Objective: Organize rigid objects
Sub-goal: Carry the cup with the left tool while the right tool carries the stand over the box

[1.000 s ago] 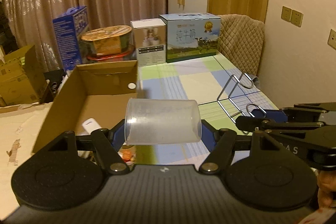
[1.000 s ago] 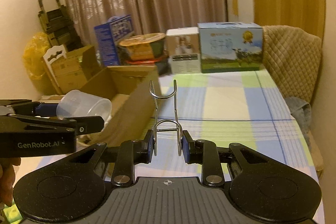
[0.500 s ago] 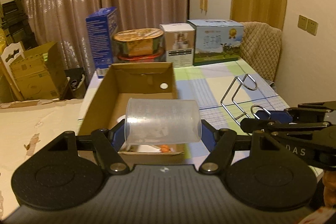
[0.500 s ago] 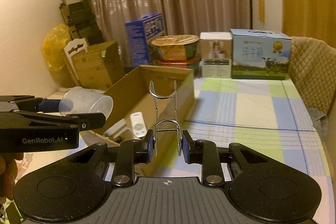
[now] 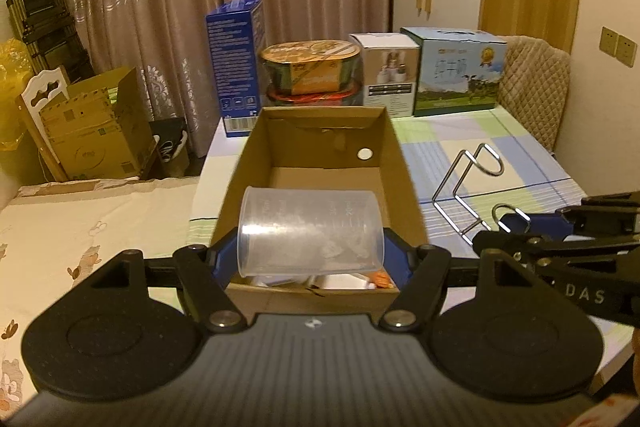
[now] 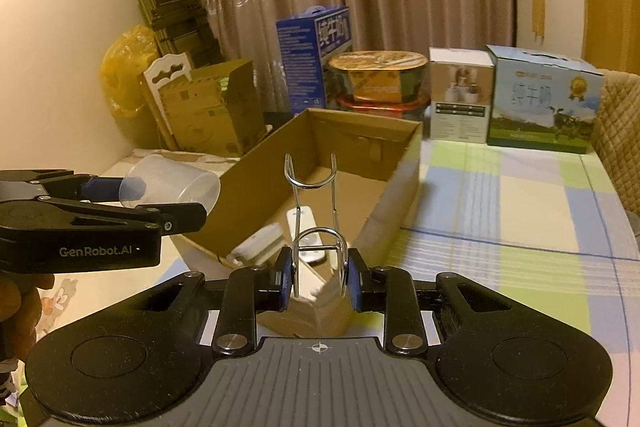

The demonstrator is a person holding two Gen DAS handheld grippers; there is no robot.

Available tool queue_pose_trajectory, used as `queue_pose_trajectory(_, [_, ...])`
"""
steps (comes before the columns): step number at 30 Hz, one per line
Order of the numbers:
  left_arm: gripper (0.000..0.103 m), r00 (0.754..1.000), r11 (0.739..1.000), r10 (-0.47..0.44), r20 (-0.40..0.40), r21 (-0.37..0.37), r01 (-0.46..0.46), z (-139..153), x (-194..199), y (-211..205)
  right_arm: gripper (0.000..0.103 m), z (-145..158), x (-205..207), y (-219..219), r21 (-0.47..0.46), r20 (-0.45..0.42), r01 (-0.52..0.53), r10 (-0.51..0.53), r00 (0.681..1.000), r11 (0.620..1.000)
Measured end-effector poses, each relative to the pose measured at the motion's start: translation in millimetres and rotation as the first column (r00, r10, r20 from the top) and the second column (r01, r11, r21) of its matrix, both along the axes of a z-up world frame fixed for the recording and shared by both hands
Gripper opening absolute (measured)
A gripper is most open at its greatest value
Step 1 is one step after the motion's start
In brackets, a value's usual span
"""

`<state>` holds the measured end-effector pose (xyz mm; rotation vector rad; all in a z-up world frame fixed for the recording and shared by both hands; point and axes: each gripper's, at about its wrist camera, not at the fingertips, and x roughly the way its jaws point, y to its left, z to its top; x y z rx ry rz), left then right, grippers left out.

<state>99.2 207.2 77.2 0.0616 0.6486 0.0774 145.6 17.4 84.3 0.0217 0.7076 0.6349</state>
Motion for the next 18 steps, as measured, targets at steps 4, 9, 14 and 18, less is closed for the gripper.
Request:
queue_pose_trajectory(4, [0.068, 1.0, 1.0, 0.007, -0.002, 0.002, -0.007, -0.4, 11.3, 16.3, 0.024, 0.8, 10.8, 14.4, -0.004, 0.009, -0.008, 0.008, 1.0, 1.0])
queue_pose_trajectory(9, [0.068, 1.0, 1.0, 0.007, -0.017, -0.005, -0.007, -5.2, 28.5, 33.2, 0.024, -1.7, 27.0, 29.6, -0.014, 0.013, -0.017, 0.018, 1.0, 1.0])
queue_pose_trajectory(14, [0.068, 0.999, 1.0, -0.009, -0.042, -0.018, 0.008, -15.8, 49.1, 42.0, 0.024, -9.6, 45.2, 39.4, -0.017, -0.006, -0.011, 0.011, 1.0, 1.0])
queue_pose_trajectory(18, [0.068, 0.998, 0.999, -0.016, -0.068, -0.033, 0.014, -27.6, 68.8, 48.6, 0.024, -17.1, 60.8, 44.7, -0.028, -0.021, -0.008, 0.008, 1.0, 1.0])
